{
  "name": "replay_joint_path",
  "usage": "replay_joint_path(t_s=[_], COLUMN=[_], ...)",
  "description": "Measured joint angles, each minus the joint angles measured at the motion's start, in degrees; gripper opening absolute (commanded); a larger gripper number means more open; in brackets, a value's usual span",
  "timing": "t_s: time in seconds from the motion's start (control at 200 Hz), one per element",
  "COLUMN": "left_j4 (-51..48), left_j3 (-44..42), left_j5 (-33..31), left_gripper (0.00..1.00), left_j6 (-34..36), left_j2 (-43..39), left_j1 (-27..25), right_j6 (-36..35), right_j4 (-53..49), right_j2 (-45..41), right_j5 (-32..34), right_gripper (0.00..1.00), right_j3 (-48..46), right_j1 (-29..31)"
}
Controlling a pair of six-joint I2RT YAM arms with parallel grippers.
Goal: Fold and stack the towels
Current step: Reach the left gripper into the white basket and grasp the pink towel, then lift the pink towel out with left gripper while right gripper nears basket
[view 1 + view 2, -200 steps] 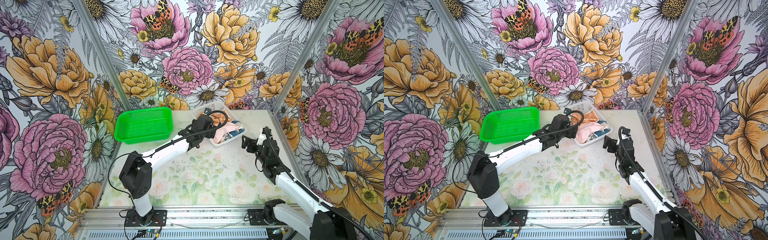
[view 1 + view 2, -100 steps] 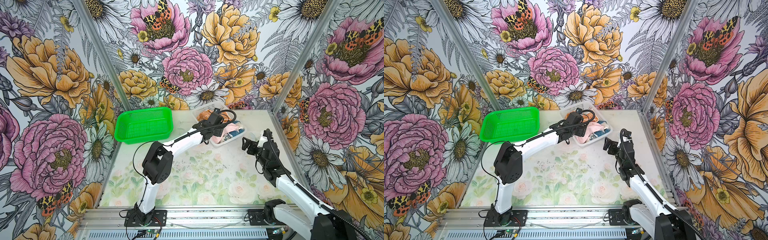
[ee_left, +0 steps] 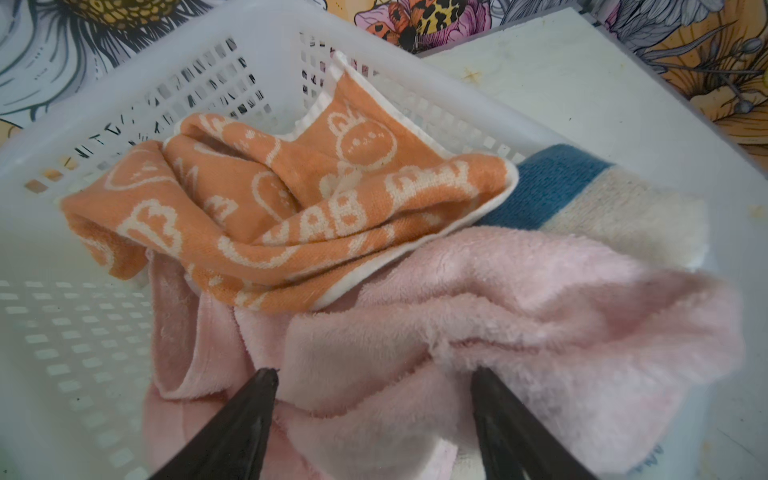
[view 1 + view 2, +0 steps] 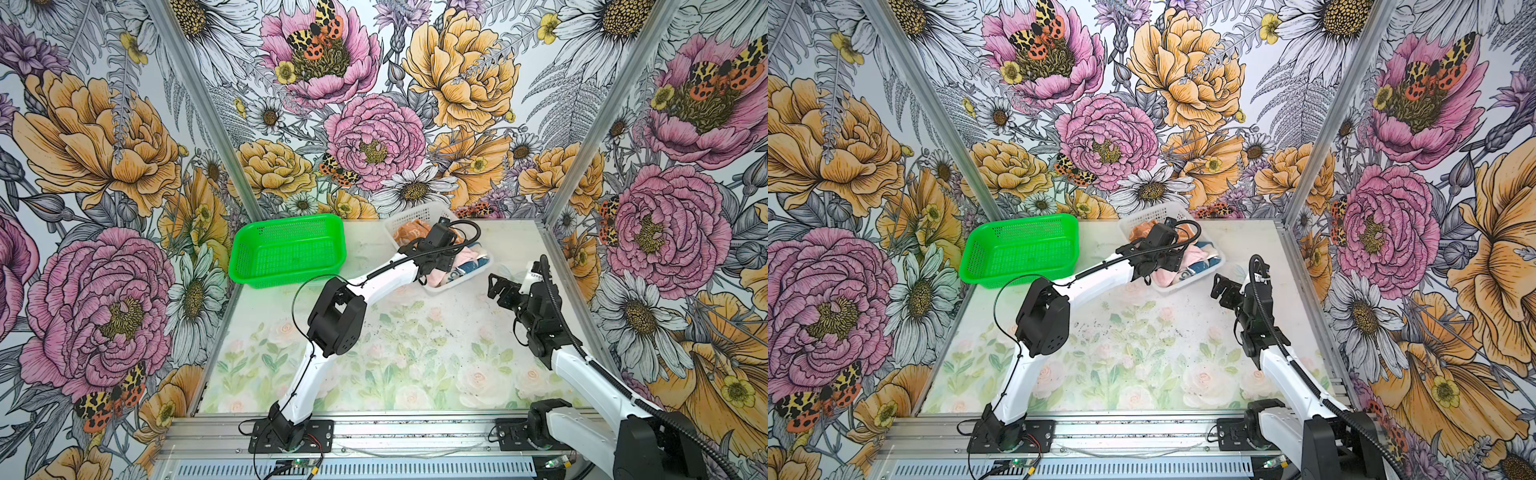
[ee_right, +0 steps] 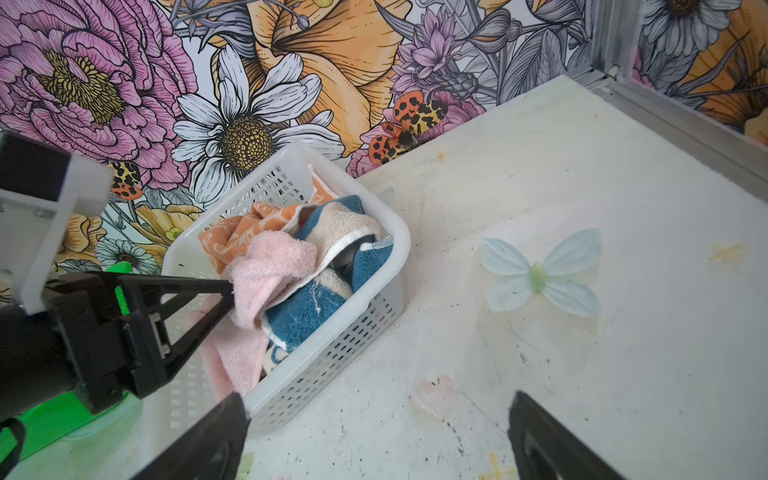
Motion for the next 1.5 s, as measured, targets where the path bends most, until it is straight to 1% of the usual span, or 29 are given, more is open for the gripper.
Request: replay_joint_path(t_s=[0.04, 0.1, 0.295, 0.335, 0.4, 0.555, 0.745, 1.101, 1.316, 1.501], left_j4=[-0.2, -0.2, -0.7, -0.7, -0.8, -1.1, -1.9, 0.5, 1.2, 3.3], left_j3=[0.6, 1.0, 1.4, 1.5, 1.6, 1.2, -1.2, -6.1, -13.6, -21.6], left_j5=[0.1, 0.2, 1.1, 1.2, 1.3, 1.2, -1.7, -8.9, -14.0, -17.5], left_gripper=[0.68, 0.59, 0.11, 0.06, 0.01, 0.0, 0.0, 0.0, 0.0, 0.0], left_j6=[0.0, -0.5, -2.1, -2.0, -2.1, -1.8, 0.3, 6.5, 11.0, 13.8], left_j2=[0.9, 1.8, 2.1, 2.1, 2.1, 1.0, -6.6, -27.4, -41.4, -56.2], left_j1=[0.0, 0.0, 0.2, 0.3, 0.4, 0.3, -0.6, -1.9, -1.9, -0.6], right_j6=[0.0, 0.0, 0.2, 0.2, 0.4, 0.4, 0.4, -0.6, -2.2, -3.7], right_j4=[0.3, 0.7, 1.1, 1.1, 1.1, 1.5, 1.6, 2.6, 4.9, 6.1], right_j2=[0.3, 0.7, 1.9, 2.1, 2.3, 3.2, 4.3, 4.3, 3.9, 3.9], right_j5=[-0.3, -0.8, -1.8, -2.0, -2.1, -2.6, -3.2, -3.5, -4.2, -4.5], right_gripper=[0.99, 0.99, 0.99, 0.99, 0.99, 0.99, 0.98, 0.98, 0.97, 0.97], right_j3=[0.0, 0.0, 0.0, 0.0, 0.0, 0.0, 0.0, 0.0, 0.0, 0.0], right_j1=[-0.1, -0.1, -0.1, -0.1, -0.1, -0.1, -0.1, 1.3, 2.7, 4.1])
